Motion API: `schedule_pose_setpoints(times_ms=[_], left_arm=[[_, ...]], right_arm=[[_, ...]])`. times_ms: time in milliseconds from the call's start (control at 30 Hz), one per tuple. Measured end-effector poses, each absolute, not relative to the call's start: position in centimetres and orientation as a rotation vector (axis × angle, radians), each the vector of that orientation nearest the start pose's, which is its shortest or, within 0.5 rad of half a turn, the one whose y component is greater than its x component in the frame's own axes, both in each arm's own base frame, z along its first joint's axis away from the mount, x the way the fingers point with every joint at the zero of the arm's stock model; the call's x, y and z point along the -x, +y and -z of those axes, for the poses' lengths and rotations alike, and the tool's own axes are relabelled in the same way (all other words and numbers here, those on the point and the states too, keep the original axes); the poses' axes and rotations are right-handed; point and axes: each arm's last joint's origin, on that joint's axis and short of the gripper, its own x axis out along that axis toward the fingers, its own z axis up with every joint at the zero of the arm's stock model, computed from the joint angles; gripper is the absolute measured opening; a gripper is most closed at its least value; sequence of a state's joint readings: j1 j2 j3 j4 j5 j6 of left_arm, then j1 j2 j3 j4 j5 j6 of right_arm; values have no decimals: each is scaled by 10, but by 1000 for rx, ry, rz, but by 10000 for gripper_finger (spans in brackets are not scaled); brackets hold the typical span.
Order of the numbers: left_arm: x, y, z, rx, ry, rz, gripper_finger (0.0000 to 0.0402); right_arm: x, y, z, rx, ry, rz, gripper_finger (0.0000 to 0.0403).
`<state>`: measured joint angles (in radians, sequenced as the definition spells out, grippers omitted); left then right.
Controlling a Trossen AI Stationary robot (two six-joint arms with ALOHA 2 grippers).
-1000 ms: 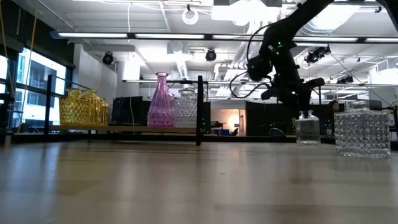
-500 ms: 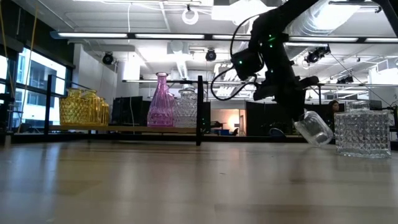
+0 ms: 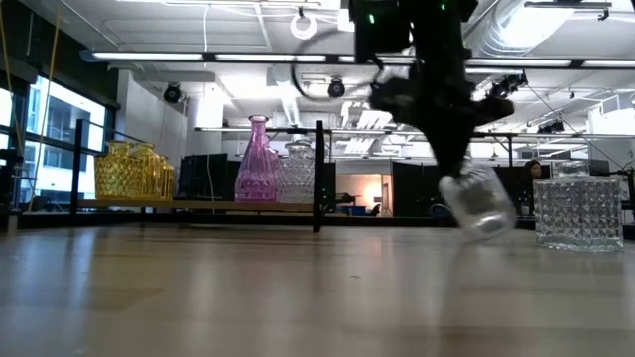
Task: Sort vases onto shelf
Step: Put the transparent vase on the shelf to the left of the top pink vase on the shelf
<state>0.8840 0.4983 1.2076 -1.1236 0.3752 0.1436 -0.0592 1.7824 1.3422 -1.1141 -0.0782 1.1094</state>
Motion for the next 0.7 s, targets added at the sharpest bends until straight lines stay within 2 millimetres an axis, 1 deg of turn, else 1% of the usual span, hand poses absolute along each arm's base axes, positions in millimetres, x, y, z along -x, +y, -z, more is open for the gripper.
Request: schedule_pose_setpoints(times_ms=[33,167,233,300,333,400,467,533,600,700], left_arm=[[-22,10,-397,106,373,-469,104],[-22,10,-397,104,374,-454,104],[-22,9,-396,104,375,-450,104],[-22,9,-396,108,381,-447,104],[-22,9,-395,111,385,-446,104],[-22,10,-394,123,402,-444,104],[-23,10,-393,136,419,-442,104],[-23,11,-392,145,432,-440,104],[-23,11,-391,155,445,-439,104],[-23,10,-389,162,456,-438,104]], right_arm=[[-330,-11,-217,-986,1355,812,1],[-360,8,-229,-1034,1148,581,0],[-371,13,-237,-1054,1045,504,0],[-381,15,-245,-1083,961,470,0],[-383,13,-247,-1086,952,477,0],[-391,10,-241,-1064,976,500,1],[-404,6,-235,-1043,1001,463,1],[-424,5,-234,-1021,1014,382,1],[-448,3,-234,-984,1011,300,1],[-480,-4,-235,-910,1040,255,1]])
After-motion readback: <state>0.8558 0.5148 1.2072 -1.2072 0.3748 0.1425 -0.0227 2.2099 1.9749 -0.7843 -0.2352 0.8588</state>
